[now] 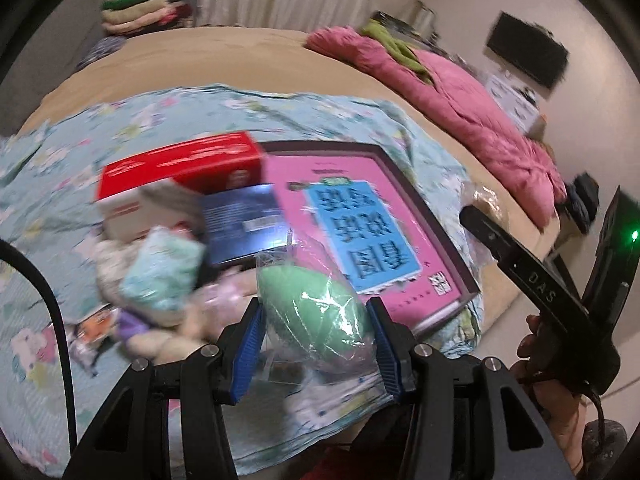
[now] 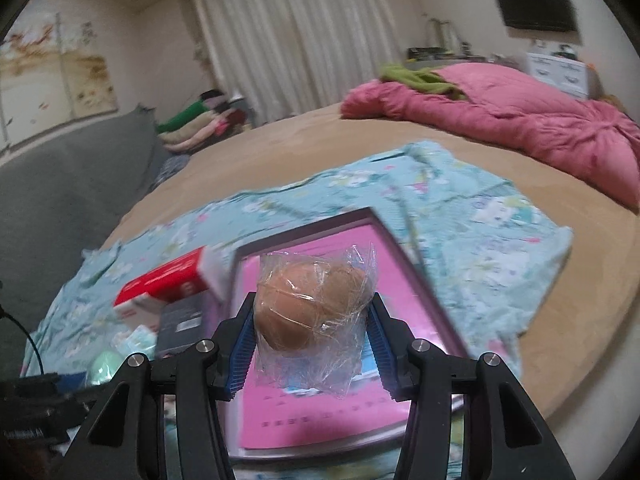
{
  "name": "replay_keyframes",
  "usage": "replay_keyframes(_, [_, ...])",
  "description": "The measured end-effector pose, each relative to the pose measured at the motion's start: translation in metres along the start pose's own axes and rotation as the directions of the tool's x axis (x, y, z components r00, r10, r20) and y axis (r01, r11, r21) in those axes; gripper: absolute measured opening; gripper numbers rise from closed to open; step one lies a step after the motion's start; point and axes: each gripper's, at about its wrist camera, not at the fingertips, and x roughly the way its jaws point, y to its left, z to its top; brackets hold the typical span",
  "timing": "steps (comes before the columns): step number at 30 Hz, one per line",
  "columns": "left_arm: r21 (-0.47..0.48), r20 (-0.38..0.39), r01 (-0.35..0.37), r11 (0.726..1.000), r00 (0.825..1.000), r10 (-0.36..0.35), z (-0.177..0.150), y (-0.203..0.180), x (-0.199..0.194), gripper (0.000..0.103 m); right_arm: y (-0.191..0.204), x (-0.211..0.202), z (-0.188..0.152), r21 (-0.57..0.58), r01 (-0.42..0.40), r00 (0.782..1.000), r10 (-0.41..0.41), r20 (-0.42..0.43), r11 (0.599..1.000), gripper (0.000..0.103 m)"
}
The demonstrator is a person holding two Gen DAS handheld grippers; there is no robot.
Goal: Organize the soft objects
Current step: 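Carry both items over the pink tray and open both tools to release them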
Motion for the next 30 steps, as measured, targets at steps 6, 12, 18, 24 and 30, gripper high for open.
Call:
replay_keyframes(6, [0.087,-0.059,0.014,0.996,0.998,-0.009,0.008,-0.035,0.031,0.051,-0.027,0.008,-0.002,0.045,0.042,0.998,-0.040,-0.043,0.998,0.053])
replay_keyframes(12, [0.146,-0.135,0.018,0.989,0.991,0.002,0.008,-0.053,0.068,0.051,-0.040,0.030,-0.014,0.062,0.060,0.987,-0.050,-0.150,0.996,0.053])
replay_keyframes(18, [0.162,-0.185,0.022,0.986,0.983,0.009,0.004,-0.058,0.090,0.051,-0.043,0.043,-0.022,0.058,0.059,0.977,-0.046,-0.210,0.997,0.054])
replay_keyframes(24, [0.158,-0.216,0.040,0.987,0.976,-0.005,-0.004,-0.061,0.103,0.052,-0.044,0.055,-0.029,0.046,0.069,0.966,-0.055,-0.254,0.997,0.055])
replay_keyframes(30, [0.162,-0.219,0.033,0.986,0.976,0.004,-0.007,-0.061,0.107,0.052,-0.044,0.060,-0.032,0.039,0.079,0.960,-0.065,-0.271,0.996,0.055])
